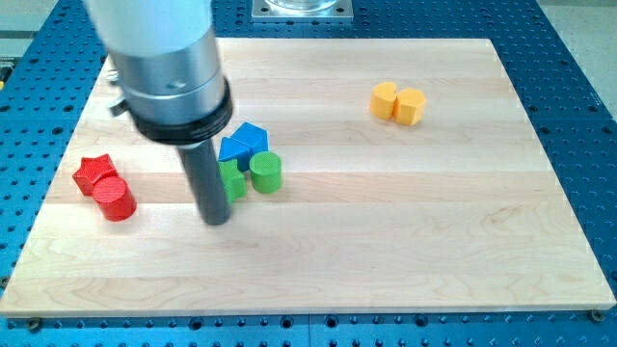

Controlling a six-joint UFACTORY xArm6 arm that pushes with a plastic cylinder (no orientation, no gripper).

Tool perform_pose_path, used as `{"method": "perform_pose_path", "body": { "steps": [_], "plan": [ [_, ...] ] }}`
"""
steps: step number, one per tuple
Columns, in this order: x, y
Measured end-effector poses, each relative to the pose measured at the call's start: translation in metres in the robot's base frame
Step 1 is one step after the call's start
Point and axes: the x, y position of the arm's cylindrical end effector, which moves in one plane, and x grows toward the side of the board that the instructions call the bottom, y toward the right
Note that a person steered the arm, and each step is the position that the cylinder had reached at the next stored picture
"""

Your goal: Move the green star into the triangle

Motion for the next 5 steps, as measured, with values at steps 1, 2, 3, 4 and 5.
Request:
{"method": "perform_pose_path", "body": {
  "steps": [1, 2, 3, 4, 5],
  "plan": [
    [-0.011, 0.038],
    [-0.009, 0.037],
    [0.008, 0.026],
    [0.015, -0.018],
    [0.034, -0.121]
  ]
}}
